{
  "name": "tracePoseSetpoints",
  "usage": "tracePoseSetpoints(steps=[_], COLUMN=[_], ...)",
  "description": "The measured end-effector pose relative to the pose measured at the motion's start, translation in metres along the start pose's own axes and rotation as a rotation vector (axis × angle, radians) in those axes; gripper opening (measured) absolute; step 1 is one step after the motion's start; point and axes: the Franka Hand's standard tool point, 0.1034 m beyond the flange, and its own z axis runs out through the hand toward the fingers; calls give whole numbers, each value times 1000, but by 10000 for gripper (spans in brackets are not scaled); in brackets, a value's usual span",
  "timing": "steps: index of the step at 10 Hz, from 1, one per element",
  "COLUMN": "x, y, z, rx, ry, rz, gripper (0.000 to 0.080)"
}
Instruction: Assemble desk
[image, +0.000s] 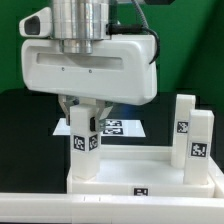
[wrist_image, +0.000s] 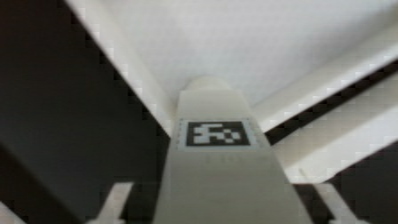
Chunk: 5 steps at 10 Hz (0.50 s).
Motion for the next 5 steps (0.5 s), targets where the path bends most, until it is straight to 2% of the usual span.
tracePoseSetpoints(steps=[5], x=[-1], y=[-2], z=[0], rx=[5], ry=[-2], rz=[332], gripper=[290])
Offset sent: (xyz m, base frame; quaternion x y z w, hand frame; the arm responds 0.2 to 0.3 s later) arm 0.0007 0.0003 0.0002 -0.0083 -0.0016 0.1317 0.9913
